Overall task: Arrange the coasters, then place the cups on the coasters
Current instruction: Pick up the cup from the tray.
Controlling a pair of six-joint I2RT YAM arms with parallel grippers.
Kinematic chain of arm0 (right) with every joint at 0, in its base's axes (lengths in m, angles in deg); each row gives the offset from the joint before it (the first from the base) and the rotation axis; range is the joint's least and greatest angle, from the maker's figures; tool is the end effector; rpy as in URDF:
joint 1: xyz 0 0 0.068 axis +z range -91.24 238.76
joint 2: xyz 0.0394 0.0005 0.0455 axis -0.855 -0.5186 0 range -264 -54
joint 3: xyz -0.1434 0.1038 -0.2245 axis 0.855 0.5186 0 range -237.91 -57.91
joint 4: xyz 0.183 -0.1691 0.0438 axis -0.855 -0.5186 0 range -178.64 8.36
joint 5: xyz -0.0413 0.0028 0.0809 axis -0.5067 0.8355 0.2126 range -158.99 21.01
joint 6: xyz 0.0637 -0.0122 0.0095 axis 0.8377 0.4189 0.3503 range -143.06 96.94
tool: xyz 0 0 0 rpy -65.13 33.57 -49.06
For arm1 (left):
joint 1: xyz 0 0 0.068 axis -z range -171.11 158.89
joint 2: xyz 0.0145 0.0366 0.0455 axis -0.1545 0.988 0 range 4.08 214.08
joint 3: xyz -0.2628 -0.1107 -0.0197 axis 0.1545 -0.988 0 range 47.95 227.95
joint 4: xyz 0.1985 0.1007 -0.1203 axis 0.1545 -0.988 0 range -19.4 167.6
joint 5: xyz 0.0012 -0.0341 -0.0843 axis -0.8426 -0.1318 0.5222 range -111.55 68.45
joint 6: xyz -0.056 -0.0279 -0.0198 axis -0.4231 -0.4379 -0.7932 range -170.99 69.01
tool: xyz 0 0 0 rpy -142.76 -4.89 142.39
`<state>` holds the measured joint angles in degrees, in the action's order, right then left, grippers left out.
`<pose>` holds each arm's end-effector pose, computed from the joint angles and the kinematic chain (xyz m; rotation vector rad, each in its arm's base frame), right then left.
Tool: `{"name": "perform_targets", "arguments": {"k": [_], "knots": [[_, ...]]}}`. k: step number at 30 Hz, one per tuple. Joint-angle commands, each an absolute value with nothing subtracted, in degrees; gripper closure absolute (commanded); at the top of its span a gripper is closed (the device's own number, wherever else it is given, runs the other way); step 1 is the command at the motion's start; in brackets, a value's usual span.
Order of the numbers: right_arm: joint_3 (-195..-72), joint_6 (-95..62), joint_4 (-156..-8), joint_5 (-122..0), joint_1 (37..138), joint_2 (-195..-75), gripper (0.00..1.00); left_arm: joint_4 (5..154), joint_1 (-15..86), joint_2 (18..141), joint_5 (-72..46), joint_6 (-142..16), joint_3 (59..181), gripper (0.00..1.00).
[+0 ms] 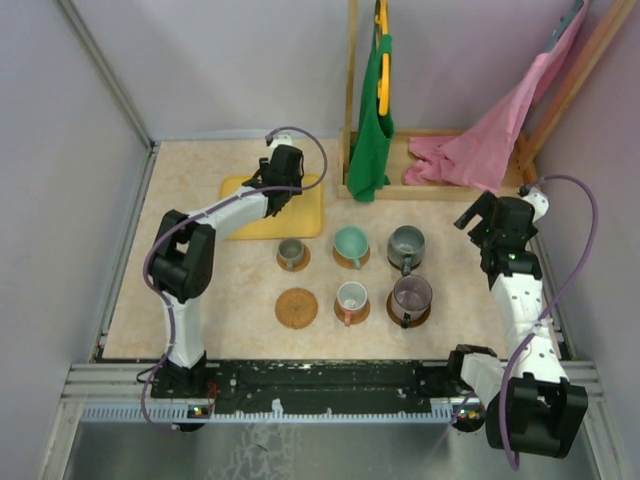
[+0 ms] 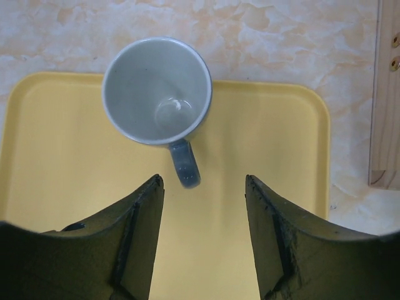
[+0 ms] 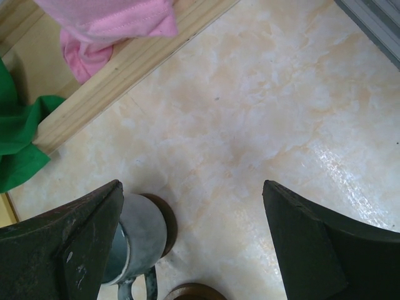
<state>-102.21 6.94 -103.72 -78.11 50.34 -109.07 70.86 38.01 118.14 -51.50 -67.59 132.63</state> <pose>0.2056 -0.0387 0.2881 0.7900 1.9851 0.0503 0.4180 -0.2032 0.2333 -0.0544 2.1079 0.1025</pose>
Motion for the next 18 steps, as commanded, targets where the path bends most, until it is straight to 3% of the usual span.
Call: {"name": "perform_targets", "arguments": {"k": [1,18], "knots": [[-104.85,5.89,-101.38,-79.32,49.73,-109.36,0.07,73.60,37.71,120.52,-53.55,-67.63,136.20,0.40],[-104.85,5.69,-100.68,-78.86,49.72,-110.90,0.08,72.86,35.61,123.84,-54.10,-73.21,136.68,0.46]]}}
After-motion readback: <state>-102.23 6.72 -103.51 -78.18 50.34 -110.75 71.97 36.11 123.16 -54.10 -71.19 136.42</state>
